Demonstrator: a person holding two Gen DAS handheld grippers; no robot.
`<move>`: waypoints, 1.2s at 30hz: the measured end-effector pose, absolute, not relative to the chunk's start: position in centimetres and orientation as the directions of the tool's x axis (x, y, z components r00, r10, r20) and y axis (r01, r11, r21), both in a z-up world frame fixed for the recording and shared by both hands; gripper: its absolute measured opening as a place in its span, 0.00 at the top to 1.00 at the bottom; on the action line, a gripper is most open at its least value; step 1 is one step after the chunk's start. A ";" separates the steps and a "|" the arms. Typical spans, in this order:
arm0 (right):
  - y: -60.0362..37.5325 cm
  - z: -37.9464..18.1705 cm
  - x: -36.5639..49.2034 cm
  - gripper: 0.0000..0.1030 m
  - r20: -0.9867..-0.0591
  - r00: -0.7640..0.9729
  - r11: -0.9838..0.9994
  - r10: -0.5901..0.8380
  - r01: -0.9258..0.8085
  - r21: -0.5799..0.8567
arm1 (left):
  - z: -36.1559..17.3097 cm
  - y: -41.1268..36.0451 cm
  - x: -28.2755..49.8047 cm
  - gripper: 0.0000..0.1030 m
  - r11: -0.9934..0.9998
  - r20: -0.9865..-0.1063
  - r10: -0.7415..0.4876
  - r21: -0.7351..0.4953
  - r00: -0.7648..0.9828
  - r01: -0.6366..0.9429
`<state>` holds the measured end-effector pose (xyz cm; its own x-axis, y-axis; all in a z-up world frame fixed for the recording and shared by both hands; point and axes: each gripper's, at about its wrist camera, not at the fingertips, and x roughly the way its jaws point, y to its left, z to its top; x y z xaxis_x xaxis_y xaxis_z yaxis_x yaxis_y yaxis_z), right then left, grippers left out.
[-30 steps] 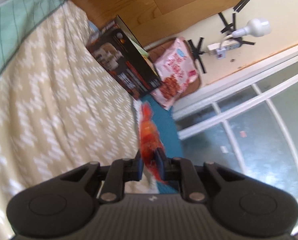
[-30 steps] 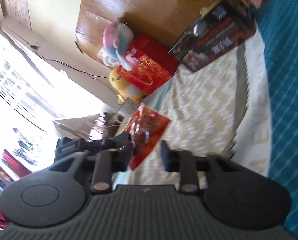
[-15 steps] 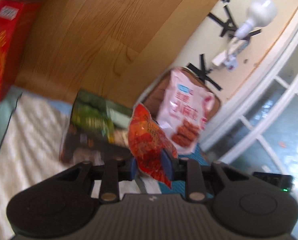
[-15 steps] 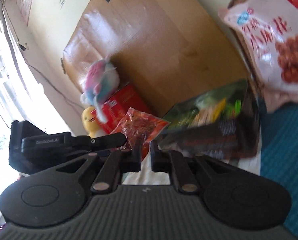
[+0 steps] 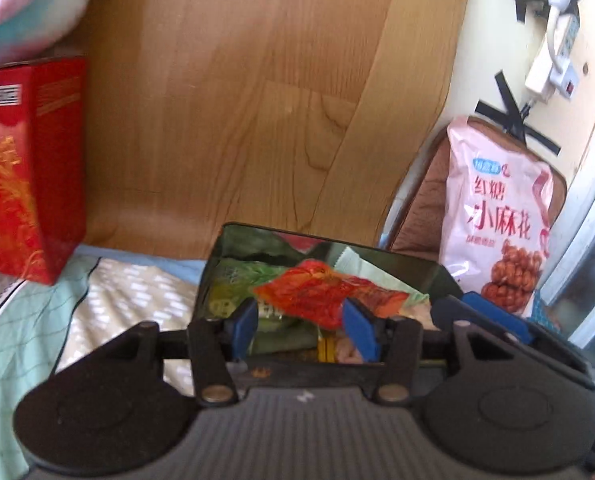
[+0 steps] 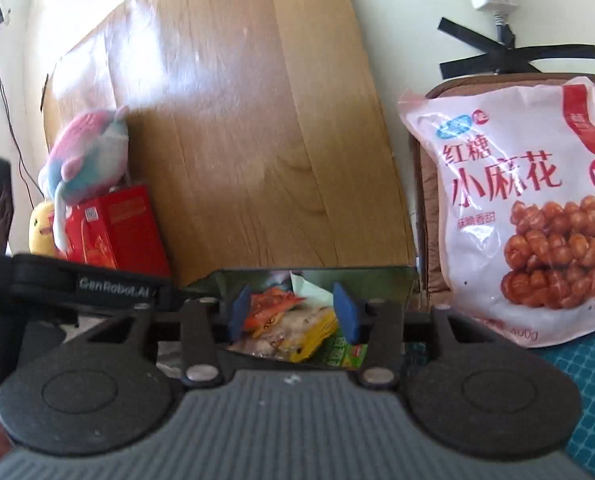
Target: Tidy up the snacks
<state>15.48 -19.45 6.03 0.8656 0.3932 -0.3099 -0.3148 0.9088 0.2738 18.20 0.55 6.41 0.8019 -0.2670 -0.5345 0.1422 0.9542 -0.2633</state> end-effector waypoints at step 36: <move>-16.1 4.7 1.0 0.49 -0.465 0.848 0.954 0.256 -0.144 0.262 | 0.8 2.3 0.1 0.24 0.997 -0.555 -0.063 -0.078 0.830 0.023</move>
